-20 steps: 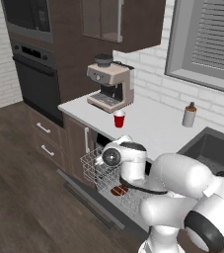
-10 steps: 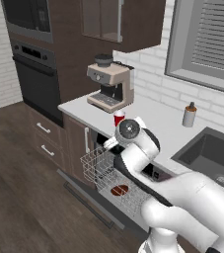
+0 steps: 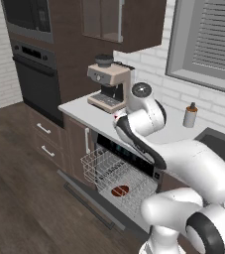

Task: Pick up the cup and bowl from the counter, place them in the dishwasher, and close the dishwasher door.

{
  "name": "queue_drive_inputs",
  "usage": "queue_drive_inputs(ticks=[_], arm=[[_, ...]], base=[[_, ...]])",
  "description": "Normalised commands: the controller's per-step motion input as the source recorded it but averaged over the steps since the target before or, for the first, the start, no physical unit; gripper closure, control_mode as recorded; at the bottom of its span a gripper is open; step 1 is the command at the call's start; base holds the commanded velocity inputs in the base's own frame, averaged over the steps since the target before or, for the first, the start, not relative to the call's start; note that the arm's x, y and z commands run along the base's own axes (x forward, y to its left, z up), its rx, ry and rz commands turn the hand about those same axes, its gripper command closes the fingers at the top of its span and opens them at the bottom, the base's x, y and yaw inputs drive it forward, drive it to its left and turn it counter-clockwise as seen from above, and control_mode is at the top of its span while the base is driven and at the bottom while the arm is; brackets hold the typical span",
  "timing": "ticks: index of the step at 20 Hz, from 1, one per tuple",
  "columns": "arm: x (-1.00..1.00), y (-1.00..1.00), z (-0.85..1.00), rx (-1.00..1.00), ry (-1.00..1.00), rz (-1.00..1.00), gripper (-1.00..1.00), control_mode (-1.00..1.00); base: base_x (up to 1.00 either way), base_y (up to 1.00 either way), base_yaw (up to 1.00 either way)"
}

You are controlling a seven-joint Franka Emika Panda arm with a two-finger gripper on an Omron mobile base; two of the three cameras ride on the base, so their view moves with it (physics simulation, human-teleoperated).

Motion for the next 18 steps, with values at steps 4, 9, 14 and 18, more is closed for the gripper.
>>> queue_drive_inputs(ticks=[4, 9, 14, 18], arm=[[0.49, -0.04, -0.01, -0.24, 0.0, 0.0, -1.0, -1.0], [0.45, -0.21, -0.35, -0.14, 0.11, 0.0, -1.0, -1.0], [0.46, -0.45, -0.52, 0.0, 0.19, 0.0, -1.0, -1.0], [0.31, -0.1, -0.15, -0.04, 0.04, 0.0, -1.0, -1.0]], base=[[0.0, 0.0, 0.0], [0.0, 0.0, 0.0], [0.0, 0.0, 0.0], [0.0, 0.0, 0.0]])
